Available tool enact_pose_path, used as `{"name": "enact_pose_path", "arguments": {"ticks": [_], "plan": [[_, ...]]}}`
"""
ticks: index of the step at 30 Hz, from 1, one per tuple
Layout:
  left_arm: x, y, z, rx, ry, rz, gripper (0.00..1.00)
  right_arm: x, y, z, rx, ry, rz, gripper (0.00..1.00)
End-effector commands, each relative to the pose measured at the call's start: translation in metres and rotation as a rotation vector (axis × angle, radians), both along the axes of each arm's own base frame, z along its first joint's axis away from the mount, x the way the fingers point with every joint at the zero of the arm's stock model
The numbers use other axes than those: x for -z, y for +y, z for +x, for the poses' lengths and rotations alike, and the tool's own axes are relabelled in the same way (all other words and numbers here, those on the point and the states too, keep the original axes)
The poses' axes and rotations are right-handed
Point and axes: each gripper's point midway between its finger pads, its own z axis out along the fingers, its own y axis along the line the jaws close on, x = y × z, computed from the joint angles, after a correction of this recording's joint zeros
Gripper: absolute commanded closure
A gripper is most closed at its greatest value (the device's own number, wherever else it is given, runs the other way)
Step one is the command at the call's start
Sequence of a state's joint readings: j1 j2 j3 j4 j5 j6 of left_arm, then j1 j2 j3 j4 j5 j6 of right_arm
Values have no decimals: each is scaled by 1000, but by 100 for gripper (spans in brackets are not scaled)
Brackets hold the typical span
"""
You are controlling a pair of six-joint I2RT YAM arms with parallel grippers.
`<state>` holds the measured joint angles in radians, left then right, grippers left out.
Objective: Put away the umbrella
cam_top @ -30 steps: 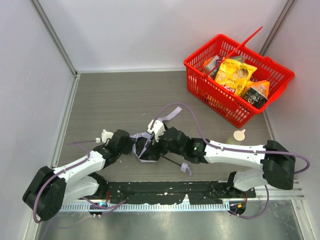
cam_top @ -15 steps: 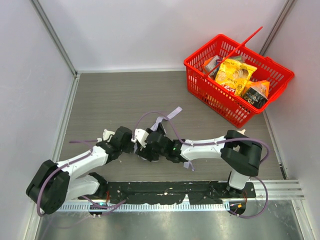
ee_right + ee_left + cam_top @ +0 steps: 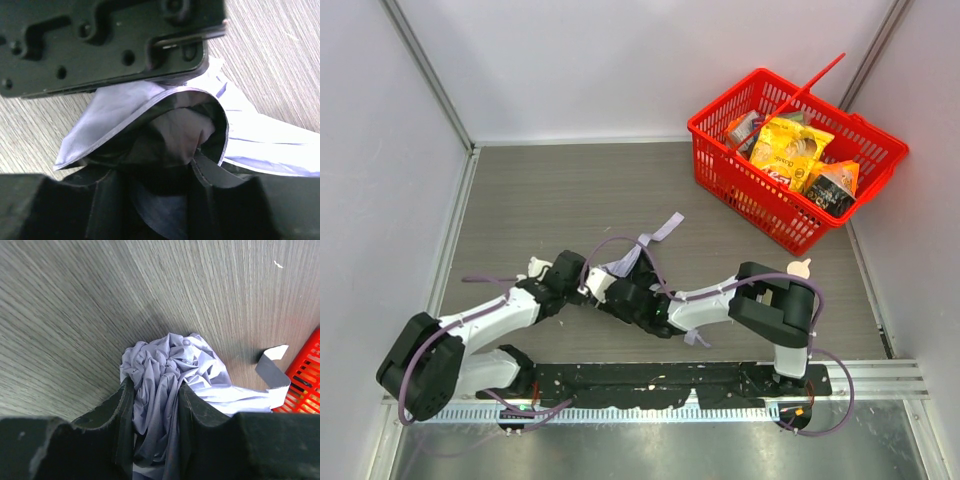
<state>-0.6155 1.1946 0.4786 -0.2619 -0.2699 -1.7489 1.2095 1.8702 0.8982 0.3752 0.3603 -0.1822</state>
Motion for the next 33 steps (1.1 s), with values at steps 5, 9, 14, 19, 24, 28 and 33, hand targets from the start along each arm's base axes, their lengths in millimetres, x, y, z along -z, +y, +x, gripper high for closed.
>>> {"name": "enact_pose_path", "arguments": {"ticks": [5, 9, 14, 19, 24, 28, 33], "plan": [[31, 0, -36, 94, 57, 11, 100, 77, -38, -29, -4, 303, -116, 99], [22, 1, -26, 159, -46, 61, 82, 83, -42, -50, -48, 423, -82, 99], [13, 4, -25, 241, -129, 121, 27, 70, -37, -68, -112, 624, 76, 99], [21, 5, -33, 290, -134, 142, 21, 46, -30, -71, -177, 784, 220, 99], [32, 8, -37, 289, -141, 157, 20, 36, -28, -72, -258, 948, 331, 99], [36, 10, -33, 273, -156, 197, 27, 30, -26, -73, -300, 1045, 375, 99], [31, 3, -17, 269, -231, 214, 75, 28, -24, -76, -335, 1095, 345, 99]]}}
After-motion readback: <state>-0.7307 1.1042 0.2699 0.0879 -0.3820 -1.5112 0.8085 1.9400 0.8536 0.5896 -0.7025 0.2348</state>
